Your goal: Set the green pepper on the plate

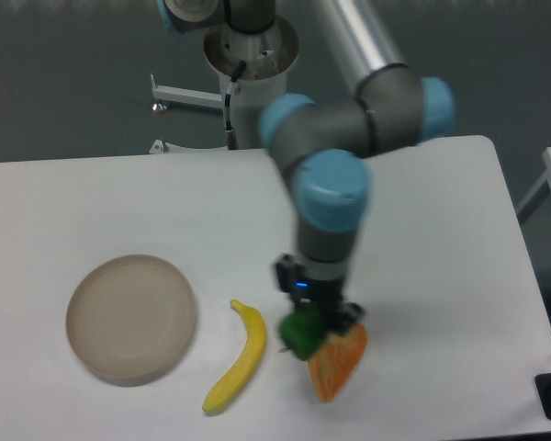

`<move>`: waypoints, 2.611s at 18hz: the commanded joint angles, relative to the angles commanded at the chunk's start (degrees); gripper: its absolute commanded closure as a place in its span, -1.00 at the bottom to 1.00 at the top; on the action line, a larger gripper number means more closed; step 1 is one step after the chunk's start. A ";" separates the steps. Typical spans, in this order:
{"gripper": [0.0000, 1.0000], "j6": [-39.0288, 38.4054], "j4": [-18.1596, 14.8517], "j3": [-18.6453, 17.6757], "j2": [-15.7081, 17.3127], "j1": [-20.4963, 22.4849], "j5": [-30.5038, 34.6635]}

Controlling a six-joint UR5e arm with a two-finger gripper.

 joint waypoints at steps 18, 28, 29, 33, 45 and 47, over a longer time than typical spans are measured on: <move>0.21 -14.53 4.57 -11.95 0.09 -10.30 0.62; 0.21 -6.45 10.46 -14.85 -0.79 -10.56 0.70; 0.21 -6.36 10.63 -14.77 -0.88 -10.56 0.70; 0.21 -6.36 10.63 -14.85 -0.96 -10.56 0.79; 0.17 -6.36 10.72 -15.47 -1.40 -10.56 1.05; 0.16 -6.36 10.72 -15.47 -1.67 -10.56 1.14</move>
